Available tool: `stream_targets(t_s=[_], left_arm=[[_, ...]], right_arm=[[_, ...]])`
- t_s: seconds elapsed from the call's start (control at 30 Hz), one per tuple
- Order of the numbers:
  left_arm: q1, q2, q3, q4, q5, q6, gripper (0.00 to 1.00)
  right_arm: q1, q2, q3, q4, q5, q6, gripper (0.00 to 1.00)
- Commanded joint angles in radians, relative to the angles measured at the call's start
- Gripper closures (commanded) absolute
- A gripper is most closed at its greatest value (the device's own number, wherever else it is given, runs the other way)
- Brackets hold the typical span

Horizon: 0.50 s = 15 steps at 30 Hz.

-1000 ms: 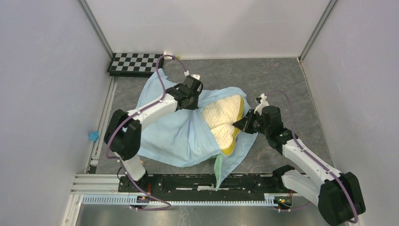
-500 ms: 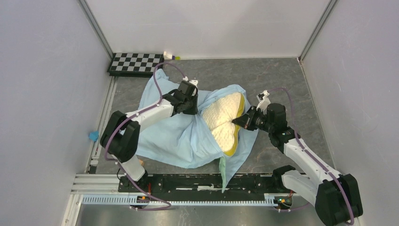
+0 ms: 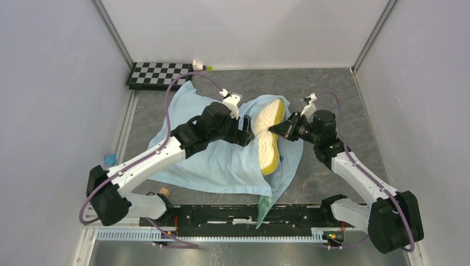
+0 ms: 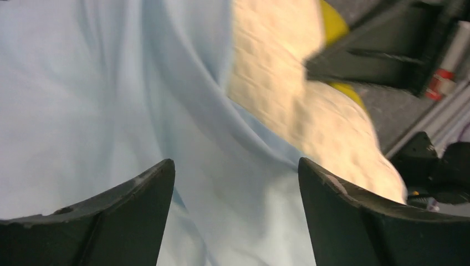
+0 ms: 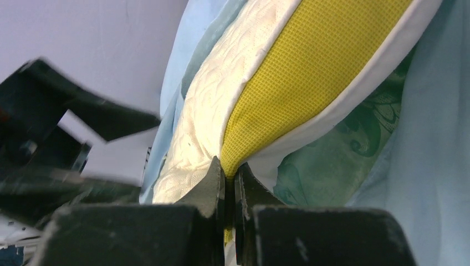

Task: Remove the pillowcase from the pillow

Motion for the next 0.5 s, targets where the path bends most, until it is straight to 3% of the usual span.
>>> stream_targets(t_s=[0.0, 0.1, 0.37, 0.47], left_arm=[[-0.104, -0.081, 0.001, -0.121, -0.053, -0.054, 0.09], [-0.179, -0.121, -0.024, -0.171, -0.088, -0.09, 0.0], [-0.205, -0.093, -0.133, -0.154, -0.073, -0.127, 0.0], [-0.204, -0.053, -0.164, -0.097, -0.166, -0.108, 0.0]], right_arm=[[-0.004, 0.057, 0.079, 0.113, 0.043, 0.038, 1.0], [-0.004, 0.1, 0.095, 0.145, 0.046, 0.052, 1.0], [-0.003, 0.165, 0.165, 0.158, 0.044, 0.065, 1.0], [-0.003, 0.167, 0.174, 0.152, 0.042, 0.064, 1.0]])
